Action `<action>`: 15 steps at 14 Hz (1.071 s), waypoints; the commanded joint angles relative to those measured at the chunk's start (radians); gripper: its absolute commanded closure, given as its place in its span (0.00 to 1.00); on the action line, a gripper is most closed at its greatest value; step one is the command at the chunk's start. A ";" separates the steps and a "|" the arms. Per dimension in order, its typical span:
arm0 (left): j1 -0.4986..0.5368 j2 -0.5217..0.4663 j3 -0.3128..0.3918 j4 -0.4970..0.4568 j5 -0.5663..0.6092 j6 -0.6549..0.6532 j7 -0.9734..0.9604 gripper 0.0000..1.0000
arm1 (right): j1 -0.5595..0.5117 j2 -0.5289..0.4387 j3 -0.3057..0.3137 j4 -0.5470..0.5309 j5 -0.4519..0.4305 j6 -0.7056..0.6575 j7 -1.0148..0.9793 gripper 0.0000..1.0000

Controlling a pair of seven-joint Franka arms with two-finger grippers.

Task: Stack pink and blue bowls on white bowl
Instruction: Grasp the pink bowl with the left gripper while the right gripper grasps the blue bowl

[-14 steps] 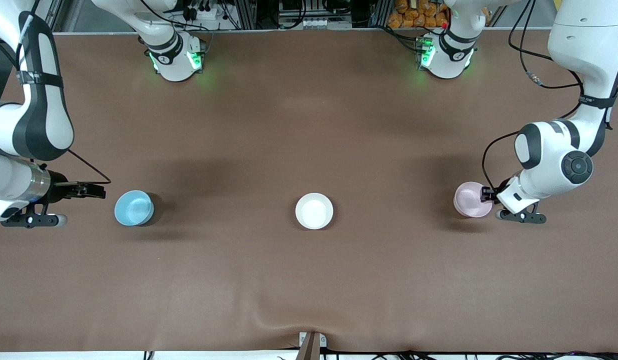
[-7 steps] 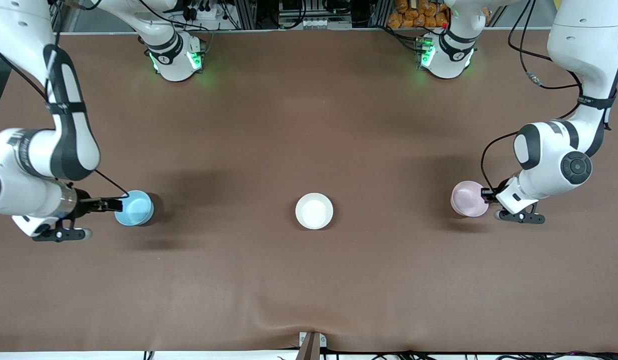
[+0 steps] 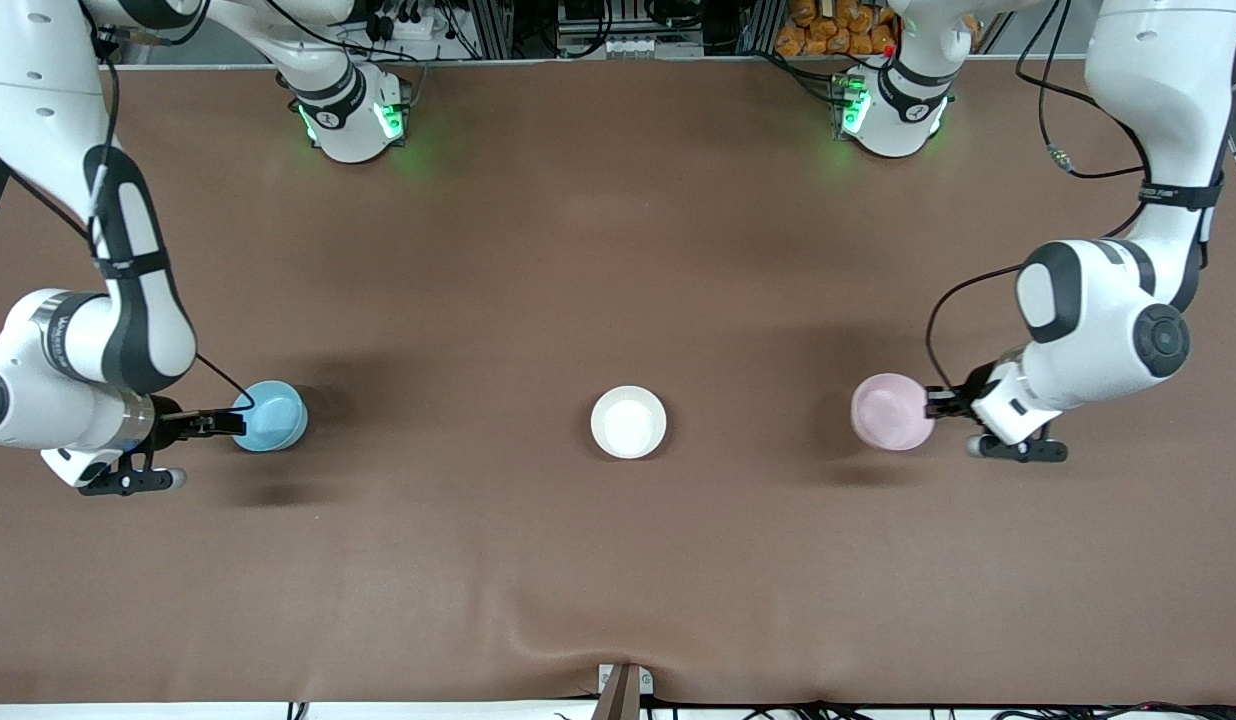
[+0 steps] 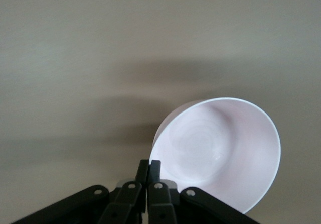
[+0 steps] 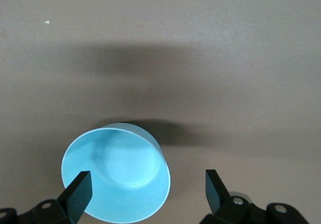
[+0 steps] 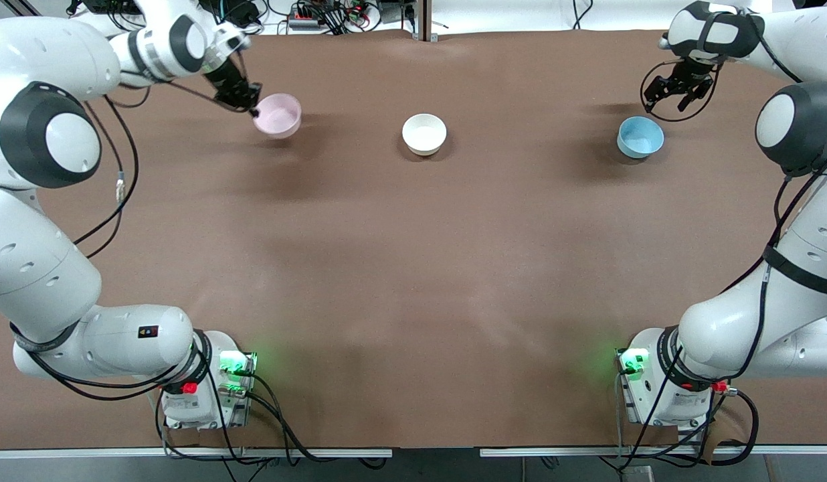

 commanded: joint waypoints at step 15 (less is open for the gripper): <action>-0.478 0.290 0.028 0.424 0.024 -0.061 -0.706 1.00 | -0.014 0.065 0.009 0.015 0.037 0.026 0.003 0.00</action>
